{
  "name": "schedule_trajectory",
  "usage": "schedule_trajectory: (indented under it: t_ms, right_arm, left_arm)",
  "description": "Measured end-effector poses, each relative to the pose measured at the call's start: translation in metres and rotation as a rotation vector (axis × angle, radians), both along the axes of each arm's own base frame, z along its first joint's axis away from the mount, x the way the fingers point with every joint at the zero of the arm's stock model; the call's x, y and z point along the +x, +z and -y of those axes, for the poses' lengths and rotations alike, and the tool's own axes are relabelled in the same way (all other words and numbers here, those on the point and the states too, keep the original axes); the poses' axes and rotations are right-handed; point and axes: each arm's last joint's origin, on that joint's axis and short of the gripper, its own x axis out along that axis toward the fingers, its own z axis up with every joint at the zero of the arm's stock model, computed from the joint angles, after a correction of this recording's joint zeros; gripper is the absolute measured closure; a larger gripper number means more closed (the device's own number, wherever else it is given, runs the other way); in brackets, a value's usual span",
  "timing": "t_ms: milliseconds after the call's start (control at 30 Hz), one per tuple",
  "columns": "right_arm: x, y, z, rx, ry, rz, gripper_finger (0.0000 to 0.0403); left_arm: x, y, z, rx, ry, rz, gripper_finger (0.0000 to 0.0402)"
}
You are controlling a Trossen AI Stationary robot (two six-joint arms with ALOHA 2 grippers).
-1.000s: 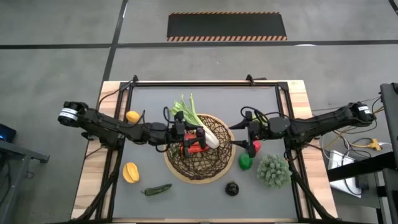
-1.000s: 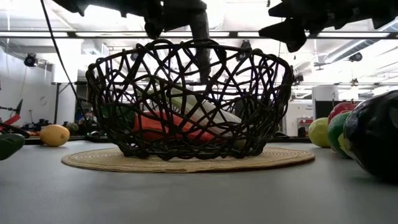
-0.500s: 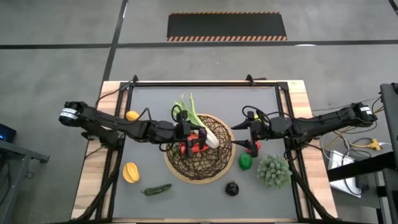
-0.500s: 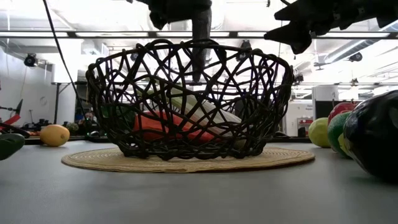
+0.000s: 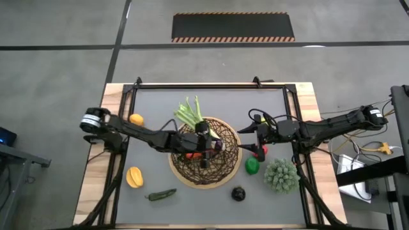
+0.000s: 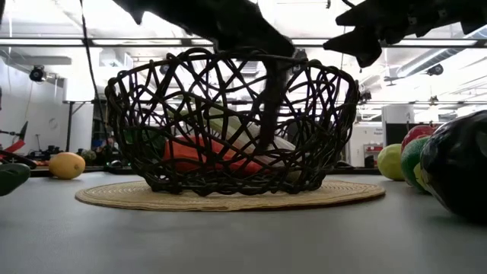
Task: Build produce basket
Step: Put the eggplant into the wire basket
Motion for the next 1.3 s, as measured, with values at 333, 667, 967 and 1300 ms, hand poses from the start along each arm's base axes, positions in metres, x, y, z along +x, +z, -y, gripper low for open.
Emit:
schedule_trajectory:
  t_ms: [333, 667, 967, 1300]
  right_arm:
    - [0.001, 0.000, 0.000, 0.004, -0.001, -0.001, 0.0129]
    - [0.001, 0.000, 0.000, 0.005, -0.001, -0.001, 0.0129]
    - [0.001, 0.000, 0.000, 0.005, -0.002, 0.000, 0.0129]
    - [0.001, 0.000, 0.000, 0.015, -0.004, -0.001, 0.0129]
  left_arm:
    - [0.017, -0.022, 0.002, 0.084, -0.023, -0.070, 0.0238]
    - [0.019, -0.023, 0.001, 0.085, -0.020, -0.054, 0.0237]
    - [0.019, -0.024, -0.001, 0.083, -0.015, -0.056, 0.0237]
    - [0.019, -0.026, -0.002, 0.075, -0.014, -0.062, 0.0171]
